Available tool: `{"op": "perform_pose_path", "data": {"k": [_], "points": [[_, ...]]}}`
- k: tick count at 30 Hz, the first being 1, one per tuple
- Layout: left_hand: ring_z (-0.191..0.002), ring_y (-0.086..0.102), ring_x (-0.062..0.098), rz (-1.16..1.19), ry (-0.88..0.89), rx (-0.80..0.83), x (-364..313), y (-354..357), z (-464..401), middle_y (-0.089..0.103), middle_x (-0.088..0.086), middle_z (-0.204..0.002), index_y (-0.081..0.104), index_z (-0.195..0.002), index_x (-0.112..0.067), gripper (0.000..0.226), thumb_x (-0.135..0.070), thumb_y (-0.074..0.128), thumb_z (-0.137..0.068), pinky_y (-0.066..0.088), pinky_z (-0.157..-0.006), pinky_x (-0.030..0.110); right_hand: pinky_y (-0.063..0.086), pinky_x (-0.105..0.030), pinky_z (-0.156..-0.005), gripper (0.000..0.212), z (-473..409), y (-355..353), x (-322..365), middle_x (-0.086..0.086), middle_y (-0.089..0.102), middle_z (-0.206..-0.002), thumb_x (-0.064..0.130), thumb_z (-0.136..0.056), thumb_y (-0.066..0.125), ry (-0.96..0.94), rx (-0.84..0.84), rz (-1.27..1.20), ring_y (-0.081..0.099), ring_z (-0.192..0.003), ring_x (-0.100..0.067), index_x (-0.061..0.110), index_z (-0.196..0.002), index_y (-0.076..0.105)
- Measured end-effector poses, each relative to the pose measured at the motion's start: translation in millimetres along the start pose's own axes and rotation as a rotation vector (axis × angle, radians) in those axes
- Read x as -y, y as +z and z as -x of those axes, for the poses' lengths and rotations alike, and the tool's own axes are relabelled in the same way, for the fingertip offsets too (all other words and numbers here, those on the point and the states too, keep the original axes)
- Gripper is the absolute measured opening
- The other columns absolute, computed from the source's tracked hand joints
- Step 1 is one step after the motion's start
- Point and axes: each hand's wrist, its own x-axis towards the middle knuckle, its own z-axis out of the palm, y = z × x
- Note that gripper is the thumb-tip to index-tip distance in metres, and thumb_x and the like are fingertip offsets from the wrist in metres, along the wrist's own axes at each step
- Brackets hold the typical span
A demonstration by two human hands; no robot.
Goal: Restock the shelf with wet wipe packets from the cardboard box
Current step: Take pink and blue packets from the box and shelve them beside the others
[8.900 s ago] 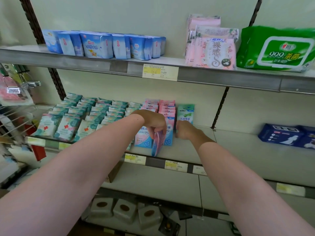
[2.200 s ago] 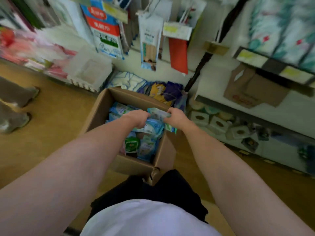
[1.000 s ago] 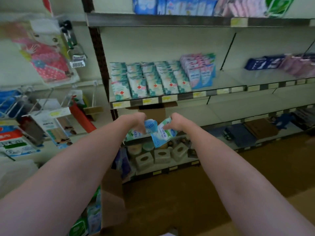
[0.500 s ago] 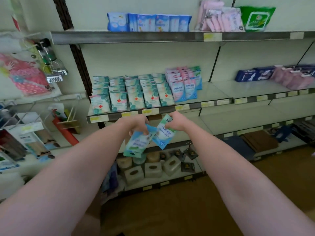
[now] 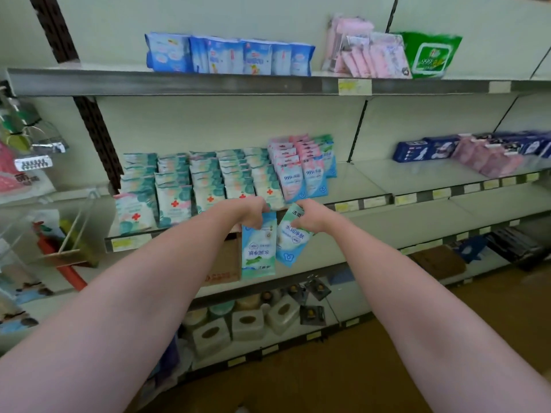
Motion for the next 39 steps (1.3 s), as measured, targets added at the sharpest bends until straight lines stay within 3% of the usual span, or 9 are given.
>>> {"op": "perform_pose_path", "data": {"k": [4, 8, 12, 18, 26, 29, 32, 36, 39], "points": [[-0.085, 0.064, 0.025, 0.003, 0.055, -0.048, -13.7, -29.7, -44.9, 0.050, 0.006, -0.126, 0.035, -0.149, -0.018, 0.054, -0.010, 0.046, -0.097, 0.060, -0.070, 0.037, 0.062, -0.042, -0.068, 0.060, -33.1, -34.0, -8.0, -0.008, 0.054, -0.132, 0.019, -0.094, 0.062, 0.075, 0.013, 0.024, 0.061, -0.107, -0.030, 0.017, -0.148, 0.037], [-0.086, 0.065, 0.025, 0.007, 0.101, -0.064, -25.3, -59.0, -88.6, 0.054, 0.003, -0.105, 0.048, -0.135, -0.012, 0.039, -0.008, 0.049, -0.097, 0.059, -0.072, 0.035, 0.058, -0.038, -0.073, 0.053, -69.6, -67.1, -14.7, -0.012, 0.058, -0.124, 0.022, -0.096, 0.062, 0.088, -0.015, 0.169, 0.063, -0.095, -0.029, 0.013, -0.145, 0.042], [-0.075, 0.059, 0.025, 0.031, 0.187, -0.051, -32.8, -79.3, -122.7, 0.054, 0.006, -0.086, 0.055, -0.126, -0.003, 0.034, 0.000, 0.053, -0.093, 0.061, -0.066, 0.039, 0.052, -0.040, -0.095, 0.052, -99.5, -87.0, -27.9, -0.013, 0.054, -0.138, 0.027, -0.097, 0.062, 0.108, -0.076, 0.255, 0.056, -0.120, -0.032, 0.013, -0.144, 0.044], [-0.067, 0.056, 0.022, 0.029, 0.235, -0.088, -42.2, -95.0, -156.3, 0.057, 0.009, -0.076, 0.062, -0.101, -0.001, 0.012, -0.001, 0.058, -0.090, 0.057, -0.059, 0.035, 0.045, -0.027, -0.080, 0.069, -132.9, -115.2, -54.4, -0.006, 0.033, -0.157, 0.027, -0.097, 0.062, 0.126, -0.042, 0.229, 0.048, -0.132, -0.030, 0.021, -0.156, 0.027], [-0.081, 0.069, 0.032, 0.050, 0.136, -0.072, -71.8, -102.4, -196.1, 0.060, 0.007, -0.096, 0.060, -0.126, -0.008, 0.035, -0.005, 0.062, -0.091, 0.060, -0.056, 0.038, 0.049, -0.032, -0.080, 0.070, -178.3, -159.0, -89.3, -0.003, 0.028, -0.159, 0.019, -0.095, 0.056, 0.002, 0.029, 0.268, 0.048, -0.129, -0.030, 0.020, -0.157, 0.024], [-0.083, 0.066, 0.029, 0.057, 0.096, -0.097, -89.5, -104.3, -211.7, 0.059, 0.006, -0.099, 0.053, -0.136, -0.007, 0.045, -0.005, 0.061, -0.092, 0.061, -0.060, 0.038, 0.054, -0.032, -0.065, 0.064, -194.8, -179.2, -109.0, -0.005, 0.047, -0.139, 0.017, -0.085, 0.053, -0.012, 0.084, 0.278, 0.058, -0.109, -0.027, 0.019, -0.148, 0.040], [-0.084, 0.062, 0.025, 0.050, 0.051, -0.120, -108.1, -104.6, -228.4, 0.059, 0.007, -0.111, 0.037, -0.149, -0.013, 0.057, -0.010, 0.056, -0.096, 0.059, -0.062, 0.034, 0.055, -0.030, -0.059, 0.051, -210.1, -195.9, -131.0, 0.001, 0.046, -0.116, 0.015, -0.081, 0.050, -0.029, 0.090, 0.255, 0.059, -0.102, -0.026, 0.021, -0.131, 0.051], [-0.110, 0.058, 0.028, 0.008, 0.054, -0.185, -132.8, -103.1, -249.6, 0.047, 0.010, -0.142, 0.036, -0.149, -0.011, 0.052, -0.010, 0.048, -0.099, 0.054, -0.072, 0.033, 0.054, -0.033, -0.074, 0.058, -233.6, -207.9, -156.0, -0.008, 0.052, -0.137, 0.012, -0.088, 0.050, -0.094, 0.095, 0.298, 0.058, -0.113, -0.028, 0.017, -0.145, 0.044], [-0.111, 0.055, 0.026, 0.033, 0.073, -0.302, -144.7, -99.6, -269.1, 0.055, 0.014, -0.134, 0.057, -0.127, -0.007, 0.030, -0.010, 0.050, -0.098, 0.043, -0.088, 0.031, 0.059, -0.038, -0.082, 0.065, -256.1, -207.8, -173.3, -0.007, 0.045, -0.146, 0.015, -0.090, 0.058, -0.114, 0.139, 0.297, 0.060, -0.110, -0.027, 0.019, -0.151, 0.036]]}}
